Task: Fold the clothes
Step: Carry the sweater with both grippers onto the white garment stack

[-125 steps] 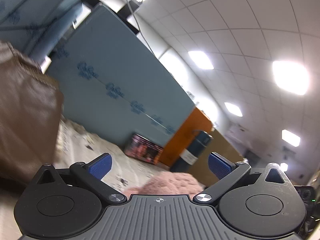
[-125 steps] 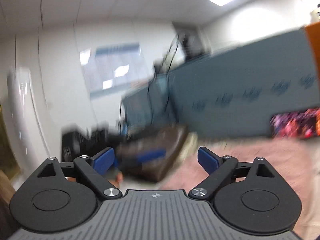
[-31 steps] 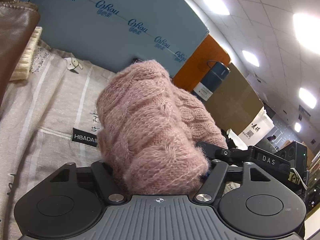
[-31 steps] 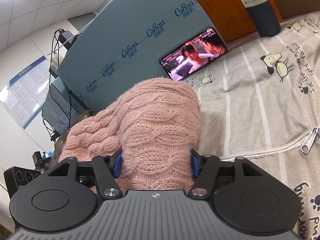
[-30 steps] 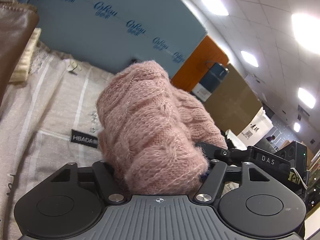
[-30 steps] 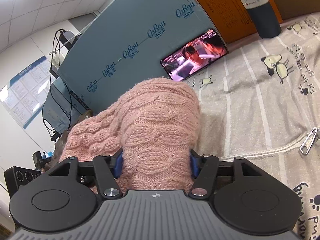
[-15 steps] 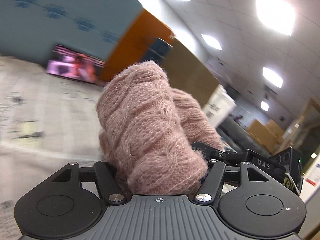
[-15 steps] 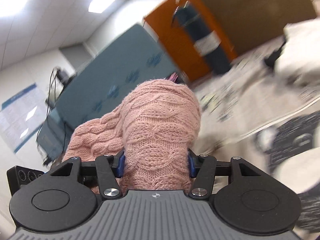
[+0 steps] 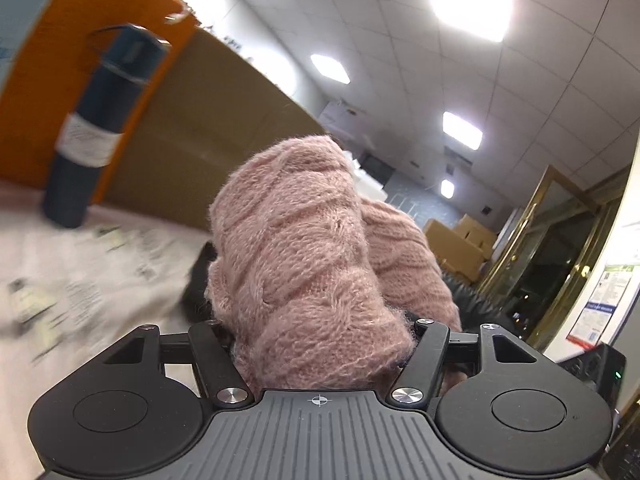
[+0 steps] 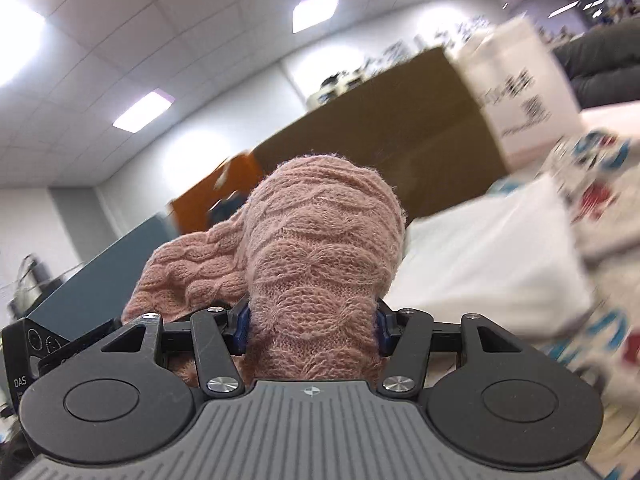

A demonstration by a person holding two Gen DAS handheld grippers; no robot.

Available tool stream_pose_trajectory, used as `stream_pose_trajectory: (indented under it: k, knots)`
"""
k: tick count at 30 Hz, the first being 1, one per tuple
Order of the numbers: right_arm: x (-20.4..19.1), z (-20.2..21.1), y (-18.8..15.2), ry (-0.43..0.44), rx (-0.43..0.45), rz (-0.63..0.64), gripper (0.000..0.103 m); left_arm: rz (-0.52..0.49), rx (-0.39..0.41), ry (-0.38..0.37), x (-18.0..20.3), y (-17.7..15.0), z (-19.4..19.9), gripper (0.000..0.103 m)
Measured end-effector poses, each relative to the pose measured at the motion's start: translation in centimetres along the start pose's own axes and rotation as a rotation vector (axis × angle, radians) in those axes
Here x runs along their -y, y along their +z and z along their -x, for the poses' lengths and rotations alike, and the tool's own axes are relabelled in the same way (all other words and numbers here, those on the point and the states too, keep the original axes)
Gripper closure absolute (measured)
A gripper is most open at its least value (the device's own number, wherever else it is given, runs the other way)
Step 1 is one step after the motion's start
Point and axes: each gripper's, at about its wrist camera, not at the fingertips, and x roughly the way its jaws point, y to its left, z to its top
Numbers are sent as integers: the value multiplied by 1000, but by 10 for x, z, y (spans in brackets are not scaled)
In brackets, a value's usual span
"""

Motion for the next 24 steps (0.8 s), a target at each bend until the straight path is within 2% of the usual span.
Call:
stream_pose_trajectory:
  k: [5,8,10,12,14,16,18,19,24]
  knots:
    - [28,-13,27,-64,106,5,51,-2,48,-23,8,13,-55,40]
    - [44,-26,37,-100,157,2,51,-12,52,-21,11,15,-82,41]
    - [54,-35,38,-145,161,-12,51,-17,30,5,11,12,-98,41]
    - [65,-41,33,-188,154,-26,51,-10,13,44,7,8,-110,41]
    - [76,-46,31,-233,133,-57,51,-1,3,88,1,3,-118,36]
    - [85,-47,31,-276,118,-105,46,11,23,148,-3,-1,-122,15]
    - [89,-48,29,-339,112,-116,43,24,53,196,-7,-3,-121,13]
    - [90,-50,28,-361,102,-115,42,18,41,221,-9,-3,-123,13]
    - [89,-68,22,-477,9,-35,32,-11,-84,388,-21,-6,-150,13]
